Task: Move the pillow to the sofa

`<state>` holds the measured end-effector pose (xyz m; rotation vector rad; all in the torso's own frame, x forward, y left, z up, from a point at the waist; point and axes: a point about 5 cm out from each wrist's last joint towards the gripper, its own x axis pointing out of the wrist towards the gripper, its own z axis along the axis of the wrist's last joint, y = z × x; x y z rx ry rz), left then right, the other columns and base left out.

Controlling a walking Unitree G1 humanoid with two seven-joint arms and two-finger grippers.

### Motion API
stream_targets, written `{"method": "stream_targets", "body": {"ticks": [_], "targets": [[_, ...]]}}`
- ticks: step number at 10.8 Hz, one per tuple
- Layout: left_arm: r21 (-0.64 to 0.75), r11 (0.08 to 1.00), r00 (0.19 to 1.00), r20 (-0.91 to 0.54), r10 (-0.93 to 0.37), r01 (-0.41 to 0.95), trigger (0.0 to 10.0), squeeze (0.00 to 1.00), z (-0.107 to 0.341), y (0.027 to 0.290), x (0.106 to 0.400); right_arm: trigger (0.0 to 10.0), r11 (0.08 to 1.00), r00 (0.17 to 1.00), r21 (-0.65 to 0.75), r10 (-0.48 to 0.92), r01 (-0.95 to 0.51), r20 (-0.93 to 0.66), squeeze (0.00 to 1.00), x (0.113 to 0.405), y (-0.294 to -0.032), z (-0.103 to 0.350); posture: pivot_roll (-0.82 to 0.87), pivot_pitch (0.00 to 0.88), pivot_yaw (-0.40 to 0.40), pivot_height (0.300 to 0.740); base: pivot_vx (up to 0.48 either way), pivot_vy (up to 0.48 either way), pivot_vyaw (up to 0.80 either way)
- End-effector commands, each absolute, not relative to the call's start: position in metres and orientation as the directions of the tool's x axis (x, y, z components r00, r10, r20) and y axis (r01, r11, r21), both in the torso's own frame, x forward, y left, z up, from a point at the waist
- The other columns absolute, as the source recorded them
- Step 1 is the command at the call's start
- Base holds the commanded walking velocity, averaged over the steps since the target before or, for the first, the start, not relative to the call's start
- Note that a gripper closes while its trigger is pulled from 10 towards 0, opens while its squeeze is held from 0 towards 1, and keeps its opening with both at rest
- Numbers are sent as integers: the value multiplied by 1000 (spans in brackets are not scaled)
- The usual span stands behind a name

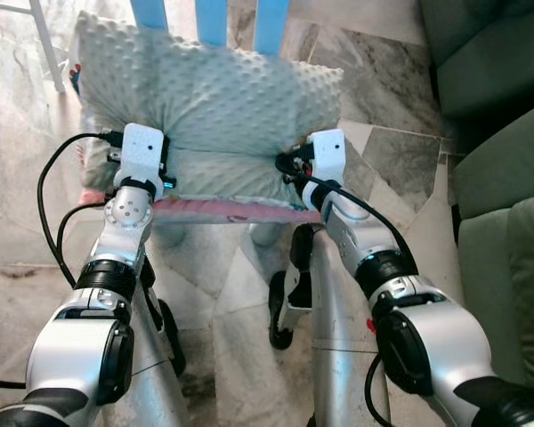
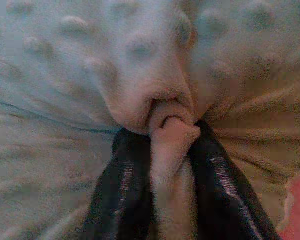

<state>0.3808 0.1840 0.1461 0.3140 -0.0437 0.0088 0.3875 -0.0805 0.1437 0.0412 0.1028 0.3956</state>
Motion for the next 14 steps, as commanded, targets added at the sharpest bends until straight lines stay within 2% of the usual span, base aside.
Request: {"method": "stream_targets", "body": {"ticks": [1, 3, 5, 6, 7, 9, 10, 11, 14], "targets": [[302, 950, 986, -161, -34, 82, 0, 0, 98, 176, 365, 0, 932, 909, 95, 362, -350, -208, 0, 379, -88, 115, -7, 442, -155, 490, 0, 0, 0], [296, 953, 993, -114, -31, 64, 0, 0, 102, 176, 364, 0, 936, 912, 118, 350, -331, -213, 0, 379, -93, 114, 6, 409, -148, 490, 0, 0, 0], [300, 953, 999, 29, 34, -41, 0, 0, 126, 181, 370, 0, 946, 940, 124, 315, -300, -132, 0, 386, -101, 128, 23, 353, -130, 490, 0, 0, 0], [278, 953, 981, 182, 71, -121, 0, 0, 148, 183, 368, 0, 941, 940, 72, 336, -332, -51, 0, 389, -103, 142, 32, 319, -110, 490, 0, 0, 0], [260, 955, 971, 224, 82, -141, 0, 0, 153, 186, 364, 0, 930, 929, 19, 368, -368, -29, 0, 388, -106, 144, 34, 296, -97, 490, 0, 0, 0], [255, 958, 954, 294, 53, -132, 0, 0, 148, 184, 336, 0, 870, 890, -273, 448, -411, 89, 0, 369, -127, 142, 45, 184, -75, 490, 0, 0, 0], [258, 959, 952, 304, 36, -119, 0, 0, 146, 182, 328, 0, 856, 877, -320, 464, -407, 127, 0, 362, -129, 141, 50, 151, -77, 490, 0, 0, 0], [246, 963, 952, 304, 28, -107, 0, 0, 144, 179, 319, 0, 855, 868, -350, 462, -382, 182, 0, 354, -131, 142, 61, 120, -81, 490, 0, 0, 0], [285, 945, 916, 399, 35, -160, 0, 0, 156, 177, 284, 0, 933, 904, -289, 301, -214, 305, 0, 328, -140, 136, 98, 42, -80, 490, 0, 0, 0]]}}
